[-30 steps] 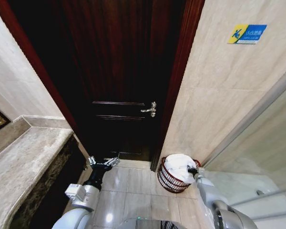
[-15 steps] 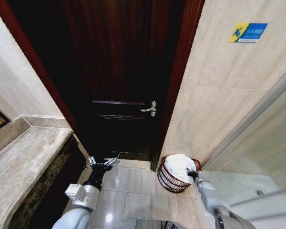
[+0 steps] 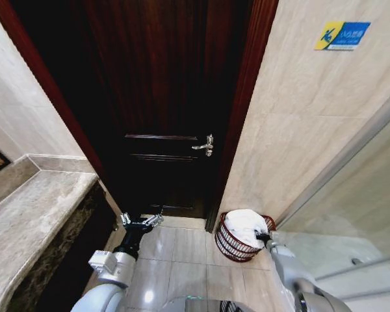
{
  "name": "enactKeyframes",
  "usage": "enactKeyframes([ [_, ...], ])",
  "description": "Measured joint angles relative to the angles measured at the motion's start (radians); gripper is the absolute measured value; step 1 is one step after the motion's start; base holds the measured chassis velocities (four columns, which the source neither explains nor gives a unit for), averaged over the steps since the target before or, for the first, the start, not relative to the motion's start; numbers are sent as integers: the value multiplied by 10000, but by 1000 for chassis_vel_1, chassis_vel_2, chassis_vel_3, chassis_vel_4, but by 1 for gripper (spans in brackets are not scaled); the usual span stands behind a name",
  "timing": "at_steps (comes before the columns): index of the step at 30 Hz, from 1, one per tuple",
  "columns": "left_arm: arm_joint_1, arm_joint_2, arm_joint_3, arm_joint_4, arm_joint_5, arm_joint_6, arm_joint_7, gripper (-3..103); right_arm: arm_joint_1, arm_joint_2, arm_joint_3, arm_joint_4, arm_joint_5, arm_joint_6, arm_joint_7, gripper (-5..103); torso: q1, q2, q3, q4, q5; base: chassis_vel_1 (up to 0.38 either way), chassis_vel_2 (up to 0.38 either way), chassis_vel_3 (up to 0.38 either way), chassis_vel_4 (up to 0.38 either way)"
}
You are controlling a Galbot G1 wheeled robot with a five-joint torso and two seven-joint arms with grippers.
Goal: Discard the used towel into the hamper.
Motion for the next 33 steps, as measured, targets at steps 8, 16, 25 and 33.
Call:
enactKeyframes([
  [8, 0, 1, 0, 0, 0, 0, 0, 100, -358, 138, -55, 507, 95, 548, -7, 13, 10, 23, 13, -1, 2, 0, 0, 0, 0],
  [16, 0, 1, 0, 0, 0, 0, 0, 100, -985, 50, -26, 1208, 424, 376, -147, 13, 17, 42, 20, 0, 2, 0, 0, 0, 0],
  [25, 0, 0, 0, 0, 0, 0, 0, 100, -1436, 35, 17, 1410, 421, 417, -309, 13, 23, 58, 27, -2, 1, -61, 59, 55, -63],
  [33, 0, 1, -1, 0, 0, 0, 0, 100, -1394, -16, 180, 862, -292, 379, -297, 13, 32, 61, 32, -3, -11, -196, 196, 199, -203],
])
